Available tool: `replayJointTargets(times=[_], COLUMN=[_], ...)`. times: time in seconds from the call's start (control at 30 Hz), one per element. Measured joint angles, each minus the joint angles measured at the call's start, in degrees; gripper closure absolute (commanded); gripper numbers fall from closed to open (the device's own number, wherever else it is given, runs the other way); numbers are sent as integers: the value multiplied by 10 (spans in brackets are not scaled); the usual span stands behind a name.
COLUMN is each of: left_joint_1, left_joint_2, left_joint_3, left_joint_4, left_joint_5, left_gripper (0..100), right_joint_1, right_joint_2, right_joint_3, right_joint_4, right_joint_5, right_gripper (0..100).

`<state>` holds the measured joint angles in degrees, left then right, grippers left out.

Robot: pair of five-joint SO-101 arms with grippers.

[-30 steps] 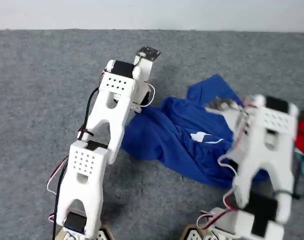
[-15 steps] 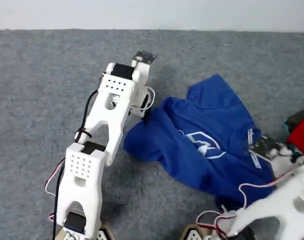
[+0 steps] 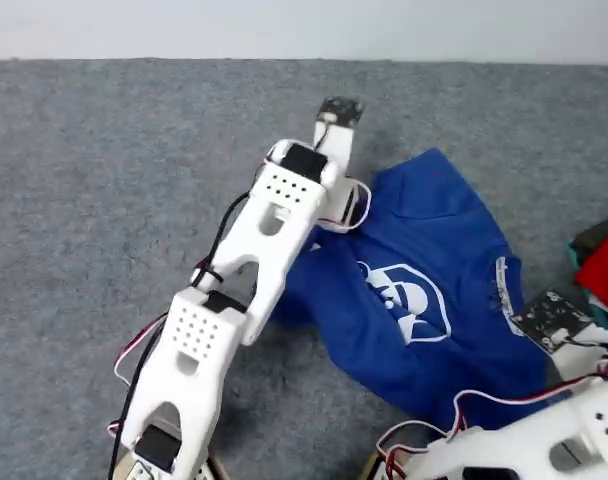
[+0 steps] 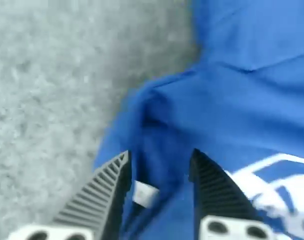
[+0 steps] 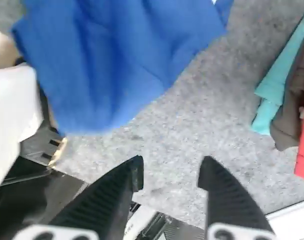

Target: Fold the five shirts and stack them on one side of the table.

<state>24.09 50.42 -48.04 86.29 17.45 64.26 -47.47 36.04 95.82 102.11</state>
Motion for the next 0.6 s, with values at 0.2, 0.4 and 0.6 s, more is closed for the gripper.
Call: replayJointTargets(times=[0.2, 0.4, 0.6], left_joint_1=[-31, -55, -65], left_joint_2=[69, 100, 136], left_joint_3=[-23, -82, -125], left_joint_4=[-11, -1, 25], left_joint_5=[-27, -35, -43], left_gripper=[816, 817, 962], right_joint_1=[1, -25, -94], right_joint_2=[0, 0, -2], right_joint_3=[19, 22, 22], right_joint_4=[-32, -33, -33], right_joint_5=[0, -38, -100], right_gripper=[816, 816, 816])
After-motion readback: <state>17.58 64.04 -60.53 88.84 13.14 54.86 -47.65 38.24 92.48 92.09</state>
